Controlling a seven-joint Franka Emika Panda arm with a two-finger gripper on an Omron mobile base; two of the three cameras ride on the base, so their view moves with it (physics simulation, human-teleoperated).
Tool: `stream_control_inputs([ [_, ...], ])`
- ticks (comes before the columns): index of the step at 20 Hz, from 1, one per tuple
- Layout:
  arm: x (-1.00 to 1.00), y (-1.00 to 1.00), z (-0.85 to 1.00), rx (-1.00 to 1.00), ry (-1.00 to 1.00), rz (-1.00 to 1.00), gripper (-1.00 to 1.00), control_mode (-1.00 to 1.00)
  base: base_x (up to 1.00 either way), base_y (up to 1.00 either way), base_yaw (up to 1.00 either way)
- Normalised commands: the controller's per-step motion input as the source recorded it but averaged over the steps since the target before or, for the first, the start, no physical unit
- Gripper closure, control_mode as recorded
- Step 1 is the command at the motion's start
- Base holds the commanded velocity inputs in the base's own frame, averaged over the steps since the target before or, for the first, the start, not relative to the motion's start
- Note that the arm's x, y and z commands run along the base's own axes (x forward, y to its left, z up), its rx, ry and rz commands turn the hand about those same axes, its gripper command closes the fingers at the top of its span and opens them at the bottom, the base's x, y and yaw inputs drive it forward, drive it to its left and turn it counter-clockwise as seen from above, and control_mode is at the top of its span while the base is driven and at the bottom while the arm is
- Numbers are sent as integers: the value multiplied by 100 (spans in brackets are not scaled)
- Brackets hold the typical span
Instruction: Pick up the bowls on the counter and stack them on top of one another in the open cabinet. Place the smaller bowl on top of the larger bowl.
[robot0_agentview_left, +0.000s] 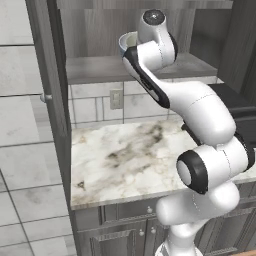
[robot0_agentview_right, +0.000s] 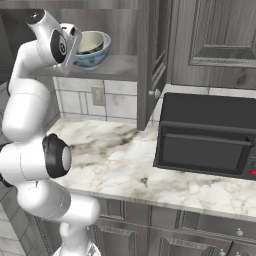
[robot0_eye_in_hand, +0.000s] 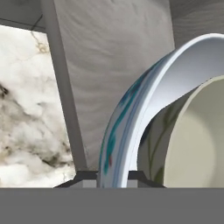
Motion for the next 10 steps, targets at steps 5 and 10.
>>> stream_control_inputs([
  [5, 52, 0, 0, -3, 2, 1, 100, -100, 0, 0, 0],
  [10, 44, 0, 0, -1, 4, 1, 100, -100, 0, 0, 0],
])
